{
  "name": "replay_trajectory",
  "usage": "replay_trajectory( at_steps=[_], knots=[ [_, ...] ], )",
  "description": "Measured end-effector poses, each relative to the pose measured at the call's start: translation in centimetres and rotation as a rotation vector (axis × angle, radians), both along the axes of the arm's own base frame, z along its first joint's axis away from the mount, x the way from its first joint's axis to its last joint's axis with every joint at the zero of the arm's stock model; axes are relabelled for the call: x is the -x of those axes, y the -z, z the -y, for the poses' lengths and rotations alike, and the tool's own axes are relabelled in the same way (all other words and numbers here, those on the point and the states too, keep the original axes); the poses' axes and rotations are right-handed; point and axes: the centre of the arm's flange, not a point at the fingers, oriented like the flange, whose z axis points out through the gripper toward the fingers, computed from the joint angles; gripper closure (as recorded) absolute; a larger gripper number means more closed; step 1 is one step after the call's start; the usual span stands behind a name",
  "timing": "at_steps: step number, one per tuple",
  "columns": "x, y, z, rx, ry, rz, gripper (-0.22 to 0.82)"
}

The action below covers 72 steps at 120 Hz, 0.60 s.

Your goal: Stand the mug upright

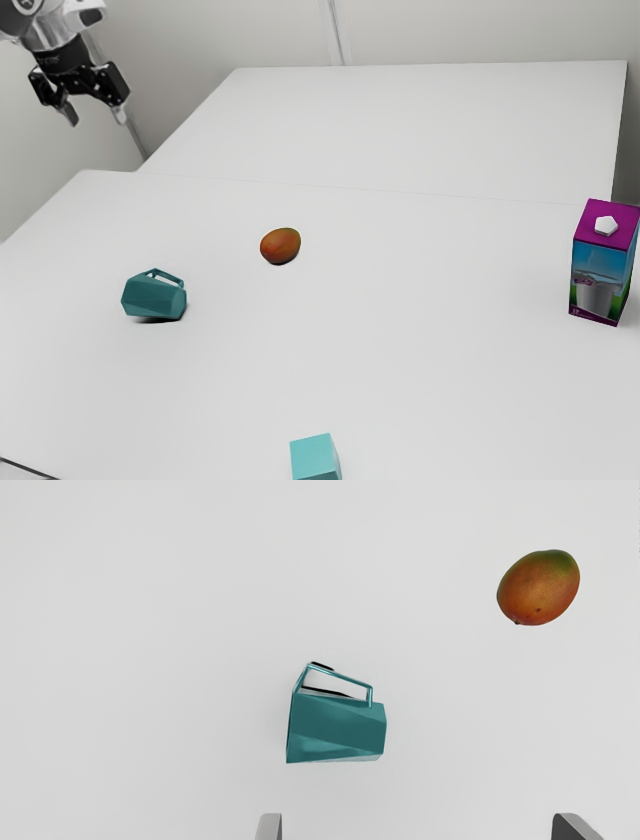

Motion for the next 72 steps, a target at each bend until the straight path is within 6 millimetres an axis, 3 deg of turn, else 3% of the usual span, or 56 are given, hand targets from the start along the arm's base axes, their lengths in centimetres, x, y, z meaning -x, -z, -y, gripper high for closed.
replay_trajectory(
  at_steps=[16, 26, 31, 37, 44, 51, 64, 72],
  knots=[
    [0.1, 0.1, 2.2, 0.026, 0.038, -0.034, 0.02],
    [-0.7, 1.9, 2.6, 0.079, 0.040, -0.065, 0.02],
    [-0.6, 3.0, 0.5, 0.127, 0.002, -0.071, 0.02],
    [0.3, 5.7, -4.2, 0.218, -0.075, -0.080, 0.02],
    [1.4, 10.0, -10.2, 0.339, -0.171, -0.083, 0.02],
    [1.6, 14.9, -14.7, 0.459, -0.242, -0.080, 0.02],
    [1.9, 22.9, -18.7, 0.639, -0.298, -0.061, 0.02],
    [2.2, 25.0, -20.0, 0.696, -0.300, -0.027, 0.02]
  ],
)
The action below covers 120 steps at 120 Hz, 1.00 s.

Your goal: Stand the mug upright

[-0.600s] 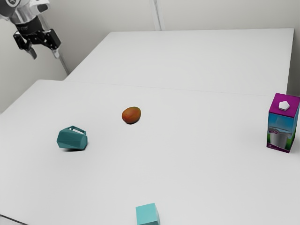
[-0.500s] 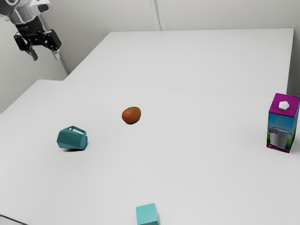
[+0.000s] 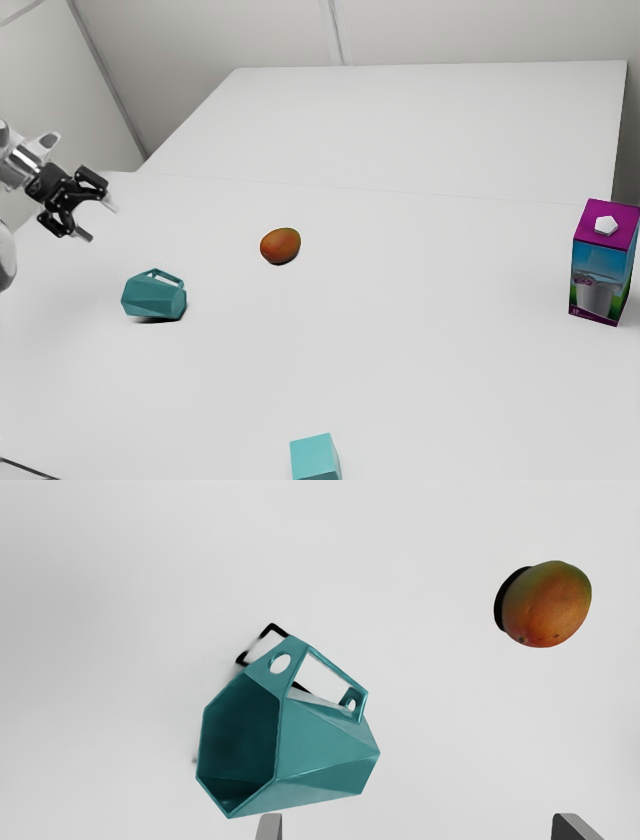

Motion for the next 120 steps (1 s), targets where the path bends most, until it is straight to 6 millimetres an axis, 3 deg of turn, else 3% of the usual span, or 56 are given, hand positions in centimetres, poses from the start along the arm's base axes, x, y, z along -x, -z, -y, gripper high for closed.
replay_trajectory(
  at_steps=[13, 29, 48, 65, 77, 95, 103, 120],
  knots=[
    [-0.8, 0.6, 0.5, 0.028, 0.037, 0.070, 0.02],
    [-2.5, 0.5, 2.5, 0.032, 0.116, 0.131, 0.02],
    [-2.3, 1.1, 1.7, 0.025, 0.144, 0.164, 0.02],
    [-0.3, 4.5, -2.5, 0.035, 0.091, 0.168, 0.02],
    [0.4, 8.4, -4.3, 0.069, 0.061, 0.171, 0.02],
    [2.6, 13.2, -3.8, 0.177, 0.017, 0.195, 0.02],
    [3.8, 13.5, -3.1, 0.207, 0.015, 0.220, 0.02],
    [4.3, 13.1, -2.2, 0.225, 0.061, 0.275, 0.02]
  ],
)
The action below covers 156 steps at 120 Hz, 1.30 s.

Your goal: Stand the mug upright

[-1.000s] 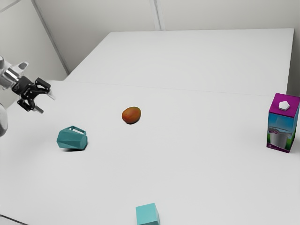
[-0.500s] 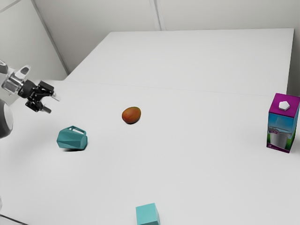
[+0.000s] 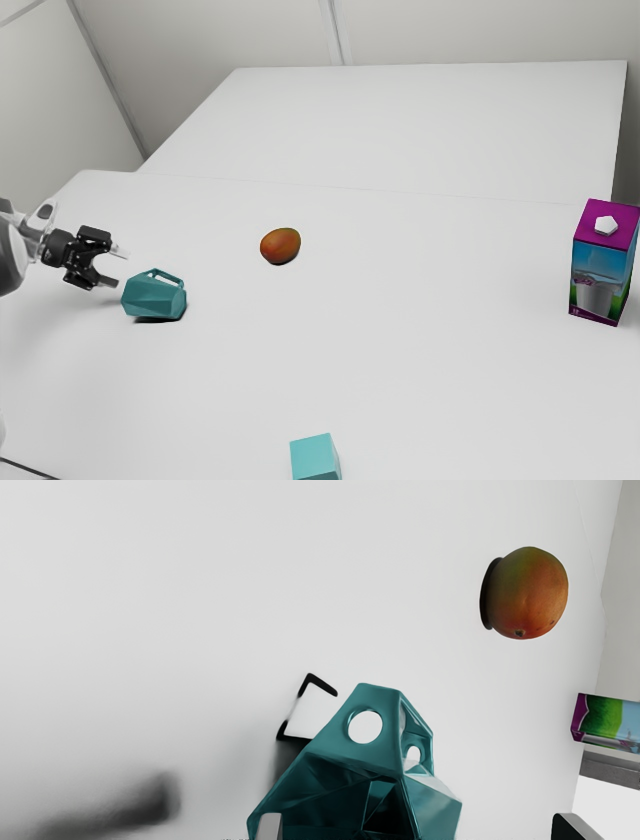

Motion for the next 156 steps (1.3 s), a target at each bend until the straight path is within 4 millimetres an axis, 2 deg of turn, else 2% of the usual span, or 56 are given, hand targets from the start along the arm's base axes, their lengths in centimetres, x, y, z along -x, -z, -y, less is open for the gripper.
replay_trajectory(
  at_steps=[13, 37, 53, 73, 81, 99, 112, 136, 146, 156],
  knots=[
    [1.3, -0.1, 1.0, 0.027, 0.018, 0.032, 0.02],
    [0.5, 0.9, 2.6, 0.039, 0.061, 0.079, 0.02],
    [0.8, 2.1, 3.5, 0.053, 0.073, 0.086, 0.02],
    [0.9, 2.3, 4.5, 0.058, 0.096, 0.105, 0.02],
    [1.1, 2.4, 4.6, 0.059, 0.098, 0.111, 0.09],
    [1.2, 2.5, 4.8, 0.060, 0.101, 0.123, 0.45],
    [1.3, 2.5, 4.8, 0.059, 0.102, 0.130, 0.61],
    [1.3, 1.8, 4.7, 0.049, 0.105, 0.153, 0.71],
    [0.9, 0.2, 4.9, 0.038, 0.111, 0.180, 0.74],
    [-0.2, -2.2, 5.9, 0.018, 0.141, 0.215, 0.75]
  ],
)
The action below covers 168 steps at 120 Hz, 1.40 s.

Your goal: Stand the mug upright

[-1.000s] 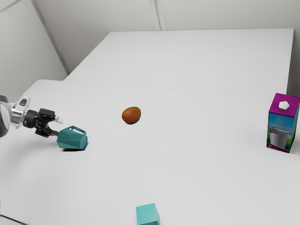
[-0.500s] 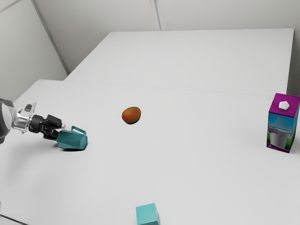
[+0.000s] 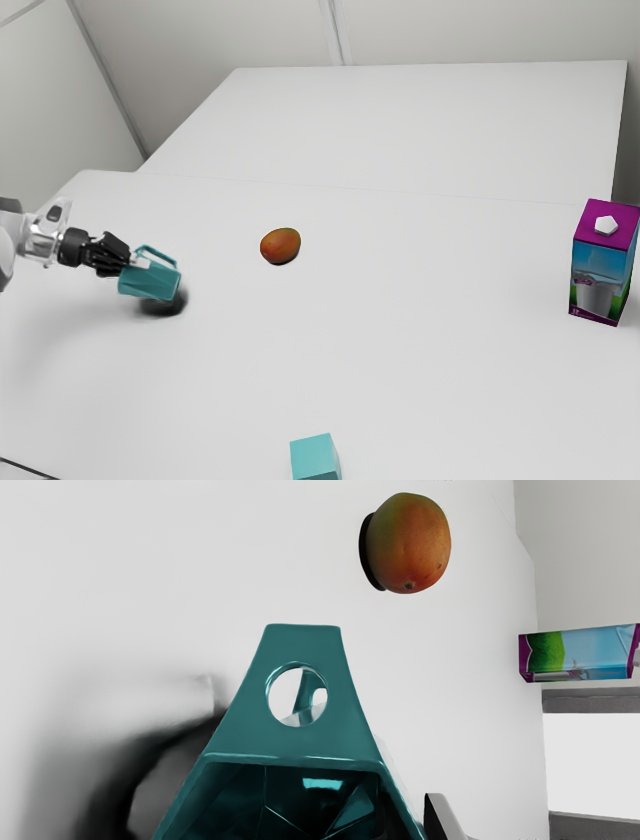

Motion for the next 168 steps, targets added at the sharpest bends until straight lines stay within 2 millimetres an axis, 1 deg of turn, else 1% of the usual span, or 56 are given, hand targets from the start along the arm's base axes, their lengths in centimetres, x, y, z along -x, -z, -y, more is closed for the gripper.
replay_trajectory(
  at_steps=[9, 14, 21, 32, 37, 42, 50, 59, 65, 79, 95, 103, 113, 135, 148, 168],
  knots=[
    [-1.9, -2.2, 1.4, -0.040, 0.050, 0.026, 0.76],
    [-3.2, -3.7, 2.3, -0.088, 0.091, 0.034, 0.77],
    [-4.4, -5.4, 3.9, -0.160, 0.147, 0.038, 0.77],
    [-6.1, -8.9, 7.5, -0.325, 0.255, 0.046, 0.77],
    [-6.7, -9.8, 9.1, -0.407, 0.303, 0.038, 0.77],
    [-7.4, -10.1, 11.3, -0.489, 0.358, 0.026, 0.77],
    [-8.1, -9.7, 15.0, -0.591, 0.430, 0.010, 0.77],
    [-7.1, -8.0, 18.3, -0.654, 0.480, -0.011, 0.78],
    [-6.7, -7.3, 20.1, -0.695, 0.507, -0.018, 0.78],
    [-6.1, -6.7, 24.2, -0.782, 0.571, -0.017, 0.78],
    [-5.9, -5.5, 27.6, -0.856, 0.609, -0.025, 0.78],
    [-6.0, -5.4, 28.9, -0.876, 0.610, -0.022, 0.78],
    [-5.6, -5.0, 30.6, -0.898, 0.621, -0.028, 0.78],
    [-5.4, -4.1, 32.4, -0.985, 0.645, -0.064, 0.78],
    [-5.4, -3.7, 33.0, -1.017, 0.638, -0.100, 0.78],
    [-5.3, -3.3, 33.2, -1.041, 0.592, -0.144, 0.78]
  ],
)
